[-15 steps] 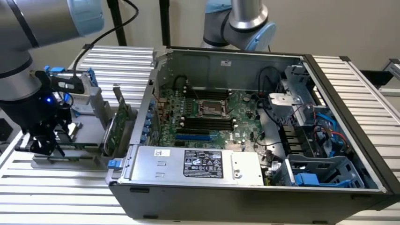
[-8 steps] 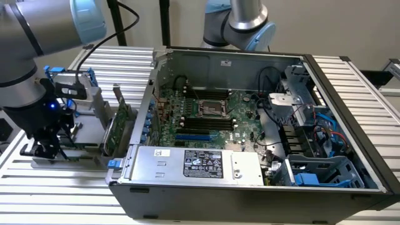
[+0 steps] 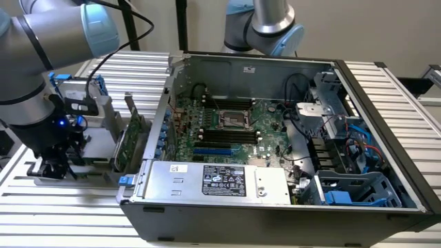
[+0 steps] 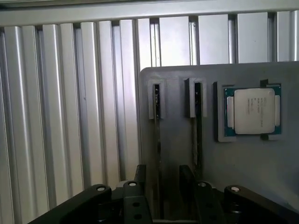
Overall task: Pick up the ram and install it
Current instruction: 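Pick up the ram and move it above insertion slot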
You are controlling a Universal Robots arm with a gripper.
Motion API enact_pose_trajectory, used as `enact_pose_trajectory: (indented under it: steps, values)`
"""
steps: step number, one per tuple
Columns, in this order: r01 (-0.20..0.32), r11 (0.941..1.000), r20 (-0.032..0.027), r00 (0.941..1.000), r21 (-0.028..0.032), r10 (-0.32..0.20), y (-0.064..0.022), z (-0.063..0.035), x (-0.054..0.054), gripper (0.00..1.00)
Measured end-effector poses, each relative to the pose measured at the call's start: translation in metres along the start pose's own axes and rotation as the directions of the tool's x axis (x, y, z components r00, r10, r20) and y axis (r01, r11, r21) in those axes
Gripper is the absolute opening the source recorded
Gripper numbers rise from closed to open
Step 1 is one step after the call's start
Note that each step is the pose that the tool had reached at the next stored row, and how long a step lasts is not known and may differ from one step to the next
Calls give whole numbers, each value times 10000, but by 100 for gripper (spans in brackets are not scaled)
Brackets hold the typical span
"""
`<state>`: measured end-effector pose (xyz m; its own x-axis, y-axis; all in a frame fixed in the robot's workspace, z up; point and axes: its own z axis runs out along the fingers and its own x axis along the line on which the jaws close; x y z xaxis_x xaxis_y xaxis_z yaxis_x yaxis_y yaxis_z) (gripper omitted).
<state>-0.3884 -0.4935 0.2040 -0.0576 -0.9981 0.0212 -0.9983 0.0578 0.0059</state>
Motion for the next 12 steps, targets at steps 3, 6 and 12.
enact_pose_trajectory:
  steps: [3, 6, 12]
  values:
    - [14, 10000, -1, 10000, -3, -14, 4, 50, 6, 100]
    - [43, 10000, 11, 10000, -3, -43, 14, 77, 15, 100]
    - [129, 9999, 68, 9999, -7, -129, 34, 86, 21, 100]
